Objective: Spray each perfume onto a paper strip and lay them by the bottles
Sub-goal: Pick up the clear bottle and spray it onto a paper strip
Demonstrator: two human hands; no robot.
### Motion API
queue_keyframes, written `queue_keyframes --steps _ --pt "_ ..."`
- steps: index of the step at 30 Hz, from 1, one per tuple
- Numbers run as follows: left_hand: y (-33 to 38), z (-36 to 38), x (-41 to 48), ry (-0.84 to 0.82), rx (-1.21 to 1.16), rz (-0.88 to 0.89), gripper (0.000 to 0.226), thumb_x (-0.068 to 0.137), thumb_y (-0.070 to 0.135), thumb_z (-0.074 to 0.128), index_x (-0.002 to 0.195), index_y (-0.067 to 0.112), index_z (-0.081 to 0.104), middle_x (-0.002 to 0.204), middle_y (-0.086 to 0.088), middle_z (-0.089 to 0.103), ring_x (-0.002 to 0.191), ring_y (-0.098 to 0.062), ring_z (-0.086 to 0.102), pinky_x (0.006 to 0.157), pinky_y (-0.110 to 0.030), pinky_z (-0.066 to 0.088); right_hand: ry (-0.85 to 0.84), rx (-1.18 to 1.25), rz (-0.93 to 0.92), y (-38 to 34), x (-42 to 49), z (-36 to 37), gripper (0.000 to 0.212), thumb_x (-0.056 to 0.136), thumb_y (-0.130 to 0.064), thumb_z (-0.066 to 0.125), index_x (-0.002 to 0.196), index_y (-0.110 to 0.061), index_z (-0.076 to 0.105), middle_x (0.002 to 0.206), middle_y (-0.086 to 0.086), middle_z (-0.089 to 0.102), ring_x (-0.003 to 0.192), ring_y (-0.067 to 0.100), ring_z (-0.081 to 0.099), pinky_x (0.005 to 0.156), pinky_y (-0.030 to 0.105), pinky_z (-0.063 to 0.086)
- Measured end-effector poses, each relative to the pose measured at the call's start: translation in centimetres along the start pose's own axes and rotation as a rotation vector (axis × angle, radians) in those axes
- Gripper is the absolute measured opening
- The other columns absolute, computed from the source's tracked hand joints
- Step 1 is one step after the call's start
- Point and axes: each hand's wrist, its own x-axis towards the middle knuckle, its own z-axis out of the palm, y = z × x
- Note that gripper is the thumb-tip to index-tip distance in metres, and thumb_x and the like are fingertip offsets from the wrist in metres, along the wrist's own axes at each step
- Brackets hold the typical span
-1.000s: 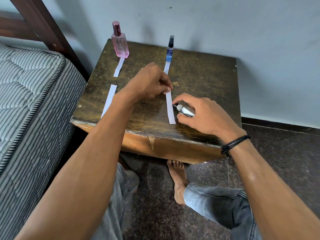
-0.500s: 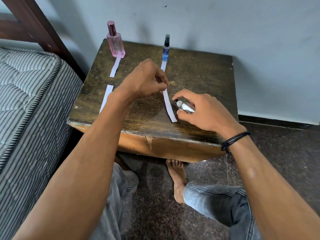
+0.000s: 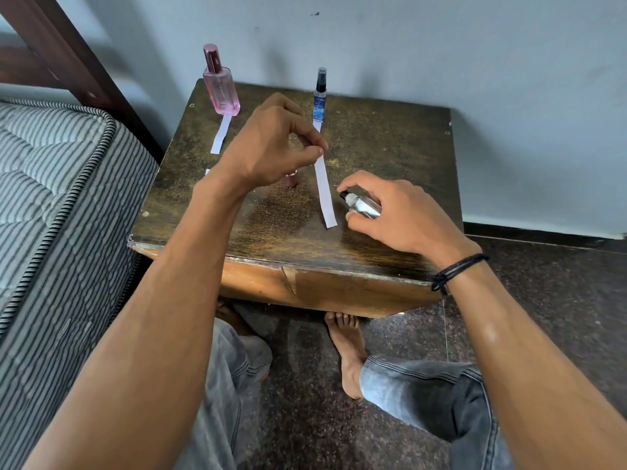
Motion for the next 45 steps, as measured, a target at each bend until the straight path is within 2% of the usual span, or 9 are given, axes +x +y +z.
queue_keyframes --steps 5,9,14,20,25,29,34,38,45 --pt "0.3 -0.4 0.0 0.022 -0.019 0.017 0.012 0.084 0.021 0.076 0.095 0.023 0.080 0.083 0.012 0.060 0.111 -0.019 0.053 0.090 -0.024 0.041 0.011 0.002 0.003 0.1 0.0 -0.1 0.038 0.093 -0.043 0.065 0.128 -0.047 0.052 0.074 -0.021 0.053 0.060 0.004 0.052 0.051 0.025 0.034" --pt "0.3 -0.6 0.0 0.037 -0.013 0.034 0.013 0.083 0.021 0.075 0.095 0.025 0.079 0.088 0.006 0.064 0.111 -0.020 0.052 0.085 -0.015 0.038 0.005 0.007 -0.002 0.1 0.0 -0.1 0.038 0.093 -0.044 0.065 0.128 -0.048 0.052 0.082 -0.012 0.060 0.063 0.005 0.055 0.053 0.026 0.038" --pt "0.4 -0.7 0.0 0.042 -0.001 0.048 0.012 0.084 0.021 0.075 0.095 0.024 0.079 0.089 0.004 0.065 0.112 -0.022 0.052 0.088 -0.024 0.040 -0.002 0.010 -0.005 0.1 0.1 -0.1 0.038 0.093 -0.044 0.065 0.129 -0.048 0.052 0.087 -0.006 0.064 0.064 0.009 0.057 0.053 0.027 0.041" --pt "0.4 -0.8 0.1 0.035 0.023 0.048 0.012 0.084 0.021 0.076 0.096 0.023 0.079 0.088 0.003 0.066 0.112 -0.021 0.051 0.087 -0.021 0.038 -0.008 0.003 0.001 -0.1 0.1 0.1 0.038 0.093 -0.045 0.064 0.128 -0.049 0.051 0.090 -0.003 0.065 0.065 0.012 0.059 0.055 0.029 0.044" --pt "0.7 -1.0 0.1 0.038 0.056 0.062 0.013 0.085 0.019 0.075 0.096 0.020 0.080 0.083 0.006 0.060 0.112 -0.021 0.051 0.083 -0.018 0.037 -0.006 0.005 -0.001 -0.2 0.1 0.0 0.039 0.093 -0.044 0.065 0.129 -0.048 0.052 0.088 -0.004 0.063 0.064 0.008 0.056 0.053 0.027 0.037" --pt "0.9 -1.2 0.0 0.034 0.075 0.079 0.014 0.084 0.018 0.075 0.096 0.020 0.080 0.084 0.004 0.060 0.111 -0.019 0.050 0.083 -0.018 0.037 -0.009 0.004 0.002 -0.2 0.1 -0.1 0.039 0.093 -0.045 0.065 0.130 -0.048 0.051 0.089 -0.004 0.063 0.065 0.009 0.057 0.053 0.028 0.040" --pt "1.3 -1.3 0.1 0.022 0.079 0.084 0.015 0.084 0.018 0.073 0.097 0.019 0.080 0.082 0.004 0.062 0.109 -0.011 0.047 0.080 -0.004 0.033 -0.012 0.005 0.003 -0.3 0.0 -0.1 0.039 0.093 -0.043 0.064 0.130 -0.047 0.051 0.088 -0.005 0.065 0.065 0.013 0.059 0.055 0.031 0.046" --pt "1.6 -1.4 0.2 0.013 0.104 0.090 0.015 0.084 0.017 0.073 0.097 0.018 0.080 0.083 0.003 0.062 0.113 -0.018 0.050 0.080 -0.016 0.033 -0.013 0.007 -0.001 -0.3 0.0 -0.1 0.040 0.093 -0.043 0.065 0.131 -0.046 0.051 0.090 -0.005 0.065 0.065 0.011 0.058 0.054 0.028 0.041" --pt "1.9 -1.2 0.2 0.014 0.125 0.101 0.016 0.084 0.019 0.073 0.098 0.020 0.080 0.090 -0.001 0.061 0.113 -0.016 0.050 0.086 -0.018 0.035 -0.003 0.001 0.003 -0.3 0.0 -0.2 0.040 0.093 -0.043 0.064 0.131 -0.046 0.052 0.080 -0.011 0.056 0.061 0.007 0.053 0.051 0.027 0.035"
